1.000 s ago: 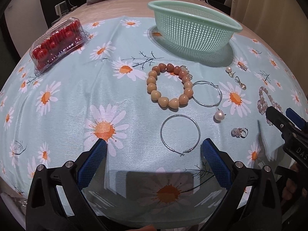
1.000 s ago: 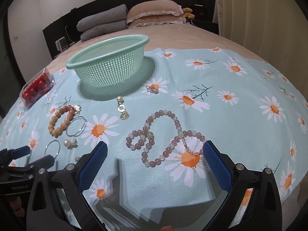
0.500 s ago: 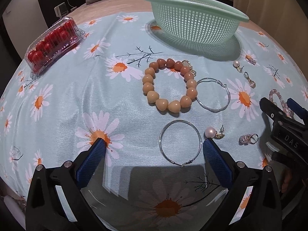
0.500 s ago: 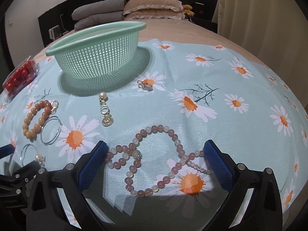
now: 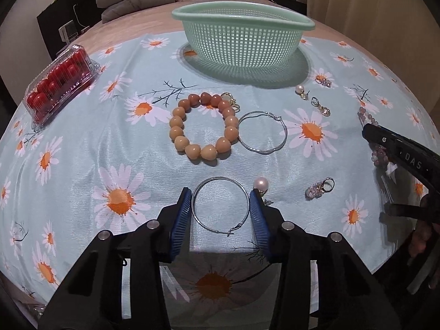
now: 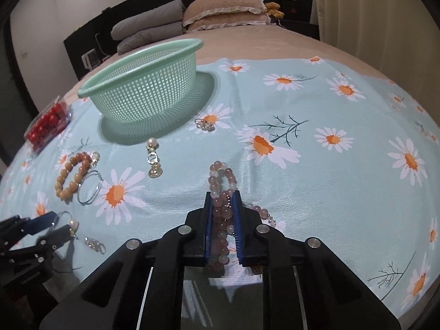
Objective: Organize jewelry
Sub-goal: 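Grasp the silver hoop bracelet with the left tool while the right tool grasps the pink beaded necklace, then carry the hoop bracelet and beaded necklace over the mint-green basket with both tools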
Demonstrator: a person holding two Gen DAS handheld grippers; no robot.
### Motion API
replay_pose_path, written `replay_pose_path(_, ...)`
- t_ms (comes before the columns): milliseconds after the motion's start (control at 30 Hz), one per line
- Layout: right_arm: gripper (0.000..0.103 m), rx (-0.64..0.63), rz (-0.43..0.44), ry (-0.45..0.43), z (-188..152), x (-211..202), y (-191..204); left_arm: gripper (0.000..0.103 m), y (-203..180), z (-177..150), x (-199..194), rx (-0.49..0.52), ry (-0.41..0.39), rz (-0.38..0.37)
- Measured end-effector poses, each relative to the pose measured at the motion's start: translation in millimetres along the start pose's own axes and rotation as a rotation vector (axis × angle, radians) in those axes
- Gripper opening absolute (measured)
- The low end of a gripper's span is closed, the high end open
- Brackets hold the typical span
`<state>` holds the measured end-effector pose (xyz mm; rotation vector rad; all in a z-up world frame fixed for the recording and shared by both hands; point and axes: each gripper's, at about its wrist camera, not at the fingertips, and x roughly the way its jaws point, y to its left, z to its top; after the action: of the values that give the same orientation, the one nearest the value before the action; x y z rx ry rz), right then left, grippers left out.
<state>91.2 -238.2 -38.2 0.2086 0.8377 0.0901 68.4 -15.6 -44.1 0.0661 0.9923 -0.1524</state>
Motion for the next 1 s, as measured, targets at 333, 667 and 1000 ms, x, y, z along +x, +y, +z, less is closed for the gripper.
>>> replay_pose_path(333, 0.008, -0.003, 0.099, -0.072, 3, -31, -3, 0.044, 16, 4, -7, -0.080, -0.001, -0.065)
replay_pose_path(667, 0.008, -0.091, 0.138, -0.140, 17, -68, 18, 0.044, 23, 15, -43, -0.099, -0.069, -0.127)
replay_pose_path(1000, 0.008, -0.151, 0.179, -0.233, 61, -114, 35, 0.044, 36, 59, -73, -0.092, -0.128, -0.136)
